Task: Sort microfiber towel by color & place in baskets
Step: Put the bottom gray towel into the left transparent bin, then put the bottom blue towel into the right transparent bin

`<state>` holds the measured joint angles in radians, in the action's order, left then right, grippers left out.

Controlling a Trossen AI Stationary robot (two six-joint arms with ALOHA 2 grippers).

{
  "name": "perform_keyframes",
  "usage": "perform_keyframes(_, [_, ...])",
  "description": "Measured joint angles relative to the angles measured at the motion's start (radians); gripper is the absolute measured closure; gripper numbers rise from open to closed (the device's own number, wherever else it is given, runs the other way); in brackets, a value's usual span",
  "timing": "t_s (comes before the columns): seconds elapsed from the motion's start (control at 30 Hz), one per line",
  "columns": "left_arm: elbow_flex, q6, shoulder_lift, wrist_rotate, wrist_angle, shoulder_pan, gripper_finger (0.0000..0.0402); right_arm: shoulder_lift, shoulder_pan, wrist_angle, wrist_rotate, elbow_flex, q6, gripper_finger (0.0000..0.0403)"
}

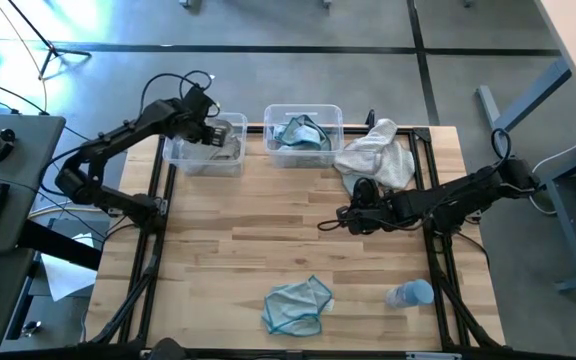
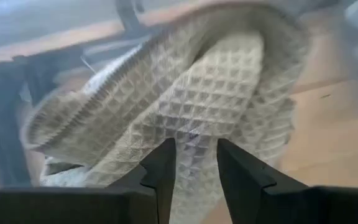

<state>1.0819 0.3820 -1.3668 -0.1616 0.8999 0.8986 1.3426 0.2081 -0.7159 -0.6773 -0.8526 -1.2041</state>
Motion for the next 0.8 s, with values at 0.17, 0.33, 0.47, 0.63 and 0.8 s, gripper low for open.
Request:
perform_keyframes(0.17, [0.074,0.016,0.032,0.001,0.054,-0.019,0.0295,0.0,0.0,0.0,0.0,0.0,0.0,0.0402])
perform_keyframes(0.33, [0.11,0.085,0.105,-0.019,0.058,-0.111,0.0296,0.0,0.0,0.0,0.001,0.0,0.0,0.0402])
perform_keyframes(0.47, [0.111,0.12,0.161,-0.067,0.028,-0.247,0.0307,0.0,0.0,0.0,0.066,0.0,-0.002,0.0402])
perform_keyframes(0.63, [0.111,0.147,0.19,-0.112,-0.039,-0.472,0.0343,0.0,0.0,0.0,0.103,0.0,0.04,0.0402])
perform_keyframes(0.8, [0.085,0.069,0.181,-0.159,-0.152,-0.704,0.0396,0.0,0.0,0.021,0.102,0.0,0.087,0.0402])
